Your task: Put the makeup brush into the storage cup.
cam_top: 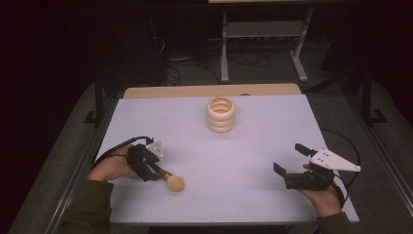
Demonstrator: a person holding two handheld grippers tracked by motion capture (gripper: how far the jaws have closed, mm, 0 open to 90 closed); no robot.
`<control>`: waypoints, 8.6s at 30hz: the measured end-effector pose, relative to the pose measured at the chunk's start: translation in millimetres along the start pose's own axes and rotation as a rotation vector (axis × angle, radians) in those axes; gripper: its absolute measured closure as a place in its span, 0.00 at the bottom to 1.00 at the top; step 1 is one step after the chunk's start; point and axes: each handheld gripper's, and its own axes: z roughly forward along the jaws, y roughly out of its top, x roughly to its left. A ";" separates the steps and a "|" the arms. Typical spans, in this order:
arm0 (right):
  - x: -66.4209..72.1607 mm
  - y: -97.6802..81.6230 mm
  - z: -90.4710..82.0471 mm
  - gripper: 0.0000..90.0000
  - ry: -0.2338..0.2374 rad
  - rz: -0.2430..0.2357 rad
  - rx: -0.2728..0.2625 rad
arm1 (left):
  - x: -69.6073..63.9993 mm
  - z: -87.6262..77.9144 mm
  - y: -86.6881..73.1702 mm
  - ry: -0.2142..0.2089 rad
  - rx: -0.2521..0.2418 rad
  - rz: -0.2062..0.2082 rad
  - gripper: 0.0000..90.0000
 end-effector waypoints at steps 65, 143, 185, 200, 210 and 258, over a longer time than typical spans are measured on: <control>-0.8 0.7 -1.3 0.00 -0.002 0.003 0.002 | -1.2 -9.1 8.1 0.046 -0.022 -0.034 0.58; -2.5 0.8 -2.7 0.00 -0.001 0.010 -0.007 | 3.0 -13.9 30.0 0.047 -0.229 -0.101 0.70; -1.8 -0.4 -1.0 0.00 0.011 0.012 -0.002 | 6.6 -54.5 16.1 0.071 -0.555 -0.198 0.70; -2.0 -0.5 -1.3 0.00 0.010 0.007 -0.001 | 7.7 -65.3 11.0 0.040 -0.701 -0.262 0.70; -2.1 -0.2 -1.6 0.00 0.008 0.008 -0.003 | 8.9 -70.3 7.9 0.055 -0.776 -0.305 0.70; -1.8 2.6 -2.1 0.00 0.013 0.011 -0.017 | 20.8 -91.5 44.5 0.160 -0.919 -0.318 0.70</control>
